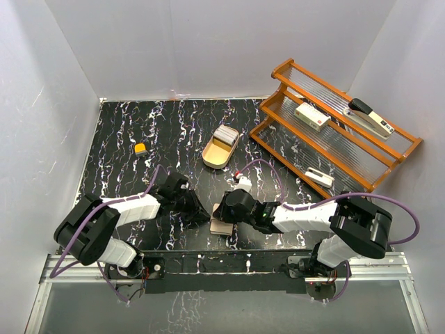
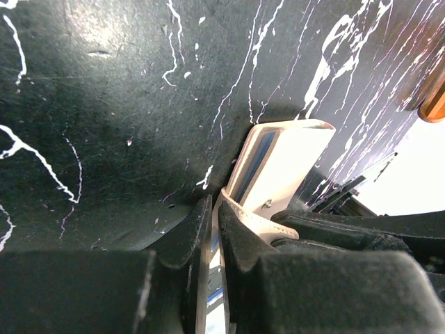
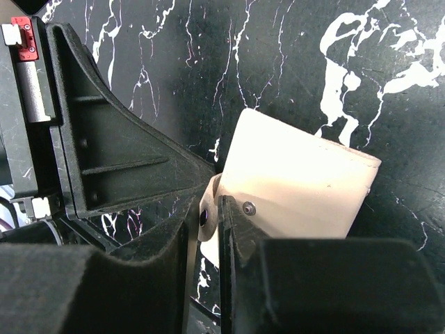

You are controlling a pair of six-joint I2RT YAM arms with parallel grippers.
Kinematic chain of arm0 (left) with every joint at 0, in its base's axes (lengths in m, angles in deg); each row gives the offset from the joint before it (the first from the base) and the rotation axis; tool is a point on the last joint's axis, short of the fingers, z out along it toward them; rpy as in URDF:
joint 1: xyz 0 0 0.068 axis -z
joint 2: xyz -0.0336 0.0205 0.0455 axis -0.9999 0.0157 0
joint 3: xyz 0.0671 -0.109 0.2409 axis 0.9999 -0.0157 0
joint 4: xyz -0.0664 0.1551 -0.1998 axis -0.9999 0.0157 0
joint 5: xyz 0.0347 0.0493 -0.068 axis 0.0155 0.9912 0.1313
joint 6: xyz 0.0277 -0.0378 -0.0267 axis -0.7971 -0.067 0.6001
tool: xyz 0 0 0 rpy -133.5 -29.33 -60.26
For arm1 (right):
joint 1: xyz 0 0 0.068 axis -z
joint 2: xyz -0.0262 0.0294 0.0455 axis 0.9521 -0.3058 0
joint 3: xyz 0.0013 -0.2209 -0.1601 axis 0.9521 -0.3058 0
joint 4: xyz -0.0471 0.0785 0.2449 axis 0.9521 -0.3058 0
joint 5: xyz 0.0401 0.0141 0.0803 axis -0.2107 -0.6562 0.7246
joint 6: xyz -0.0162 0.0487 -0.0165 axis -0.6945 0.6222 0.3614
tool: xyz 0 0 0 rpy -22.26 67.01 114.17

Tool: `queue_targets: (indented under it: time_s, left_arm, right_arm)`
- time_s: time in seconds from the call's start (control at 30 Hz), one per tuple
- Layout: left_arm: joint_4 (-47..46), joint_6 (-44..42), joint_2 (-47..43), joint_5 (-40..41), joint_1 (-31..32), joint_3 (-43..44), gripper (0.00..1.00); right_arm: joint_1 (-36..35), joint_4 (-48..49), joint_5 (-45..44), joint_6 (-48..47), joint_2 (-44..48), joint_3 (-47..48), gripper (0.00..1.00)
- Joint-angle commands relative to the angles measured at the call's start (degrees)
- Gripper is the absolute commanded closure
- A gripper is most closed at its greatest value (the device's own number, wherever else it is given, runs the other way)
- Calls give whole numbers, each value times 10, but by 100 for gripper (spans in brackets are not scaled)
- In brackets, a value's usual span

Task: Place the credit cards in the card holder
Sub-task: Close the card holder at the center of the board.

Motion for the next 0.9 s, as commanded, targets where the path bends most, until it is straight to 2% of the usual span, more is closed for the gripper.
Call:
queue_targets:
  time_s: [0.0, 0.17, 0.3, 0.4, 0.5, 0.63, 0.87]
  left_arm:
    - [5, -2, -3, -2, 5, 7, 92]
    - [14, 0, -14, 6, 5, 8, 92]
    - [43, -4, -27, 22, 5, 24, 90]
    - [51, -7, -47, 32, 4, 34, 83]
    - [16, -13, -43, 19, 2, 38, 80]
    - [9, -39, -6, 19, 1, 64, 76]
    - [-28, -78, 62, -31, 0, 100, 71]
  right_arm:
    - [-1, 14, -20, -7, 19, 2, 87]
    - [2, -10, -28, -19, 21, 3, 100]
    - [4, -27, -40, -30, 30, 2, 100]
    - [6, -32, -42, -40, 36, 1, 100]
    - [6, -27, -42, -45, 37, -2, 100]
    - [7, -23, -41, -48, 28, -3, 100]
    - [10, -21, -40, -53, 26, -6, 100]
